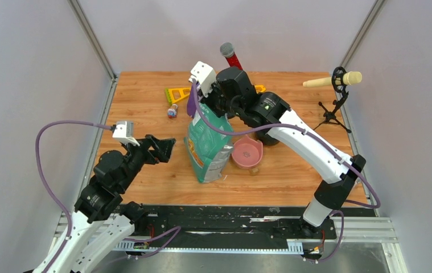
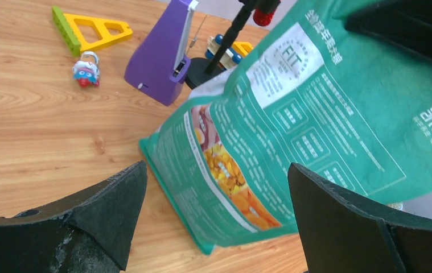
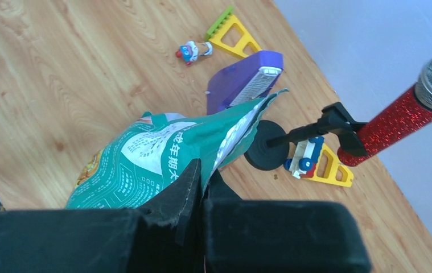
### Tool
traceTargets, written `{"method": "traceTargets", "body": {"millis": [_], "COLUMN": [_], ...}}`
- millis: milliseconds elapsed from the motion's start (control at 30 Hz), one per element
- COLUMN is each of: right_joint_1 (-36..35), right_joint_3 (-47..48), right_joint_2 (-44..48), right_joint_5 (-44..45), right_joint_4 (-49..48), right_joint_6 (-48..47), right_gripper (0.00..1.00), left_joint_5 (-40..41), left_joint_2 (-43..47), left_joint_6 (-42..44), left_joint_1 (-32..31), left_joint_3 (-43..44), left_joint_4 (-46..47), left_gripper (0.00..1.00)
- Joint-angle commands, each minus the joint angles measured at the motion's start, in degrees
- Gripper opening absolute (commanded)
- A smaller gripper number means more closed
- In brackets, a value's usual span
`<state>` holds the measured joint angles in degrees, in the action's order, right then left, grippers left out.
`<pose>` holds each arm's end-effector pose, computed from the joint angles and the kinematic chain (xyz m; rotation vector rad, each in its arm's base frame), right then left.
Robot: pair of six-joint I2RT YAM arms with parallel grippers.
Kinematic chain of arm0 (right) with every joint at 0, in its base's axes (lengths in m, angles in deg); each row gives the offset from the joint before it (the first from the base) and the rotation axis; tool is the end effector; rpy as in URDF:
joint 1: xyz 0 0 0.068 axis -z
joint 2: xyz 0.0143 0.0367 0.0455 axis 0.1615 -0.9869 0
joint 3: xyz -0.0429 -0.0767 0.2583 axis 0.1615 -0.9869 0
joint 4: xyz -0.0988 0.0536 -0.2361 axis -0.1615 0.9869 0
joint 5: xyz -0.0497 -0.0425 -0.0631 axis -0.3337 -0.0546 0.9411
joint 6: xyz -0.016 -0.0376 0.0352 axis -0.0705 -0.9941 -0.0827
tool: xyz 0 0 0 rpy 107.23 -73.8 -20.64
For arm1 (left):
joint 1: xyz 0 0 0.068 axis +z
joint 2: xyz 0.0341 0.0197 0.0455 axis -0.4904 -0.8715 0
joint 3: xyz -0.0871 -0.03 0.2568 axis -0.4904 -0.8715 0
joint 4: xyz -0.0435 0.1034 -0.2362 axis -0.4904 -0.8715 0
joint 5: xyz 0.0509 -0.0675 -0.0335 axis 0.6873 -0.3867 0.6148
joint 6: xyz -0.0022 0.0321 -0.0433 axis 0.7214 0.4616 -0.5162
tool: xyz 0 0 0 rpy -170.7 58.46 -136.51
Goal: Serve the pet food
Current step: Adjust the pet food bag at the center of the board.
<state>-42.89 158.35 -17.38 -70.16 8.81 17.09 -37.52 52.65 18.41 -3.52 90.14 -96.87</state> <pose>0.2230 0.2816 0.4523 -1.1330 1.7315 0.2705 0.0882 -0.0486 0.3435 -0.1338 1.7157 -0.6713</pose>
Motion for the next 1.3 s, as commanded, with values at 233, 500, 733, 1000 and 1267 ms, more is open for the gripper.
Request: {"method": "traceTargets", "body": {"millis": [233,500,733,1000,1267], "right_joint_1": [0.32,0.37,0.43,2.46,11.75], "right_joint_3": [6.08,3.54,-7.51,-15.49,-18.62], "right_joint_2": [1.86,-0.12,8.10,17.29,21.99], "right_joint_5": [6.08,2.10,-5.70,-6.19,5.24], "right_joint_4": [-23.77,-28.47,-28.49,-27.84,-27.52], "right_joint_6": [12.88,19.69,16.56,16.63,19.88], "right_gripper": [0.00,0.11,0.95,1.00,1.00], "left_joint_5": [0.39,1.95,-0.70,-1.52,-0.83], "left_joint_2": [-3.67,-7.01,-9.50,-12.16,-13.83], "left_joint_6": [-3.62,-5.60,-7.26,-8.46,-9.18], "left_joint_1": [-0.14,-0.16,-0.08,-0.16,-0.11], "left_joint_3": [0.23,0.72,-3.53,-6.36,-7.73], "left_joint_4": [-0.12,-1.80,3.93,8.61,10.73], "left_gripper": [1.00,1.00,1.00,1.00,1.00]}}
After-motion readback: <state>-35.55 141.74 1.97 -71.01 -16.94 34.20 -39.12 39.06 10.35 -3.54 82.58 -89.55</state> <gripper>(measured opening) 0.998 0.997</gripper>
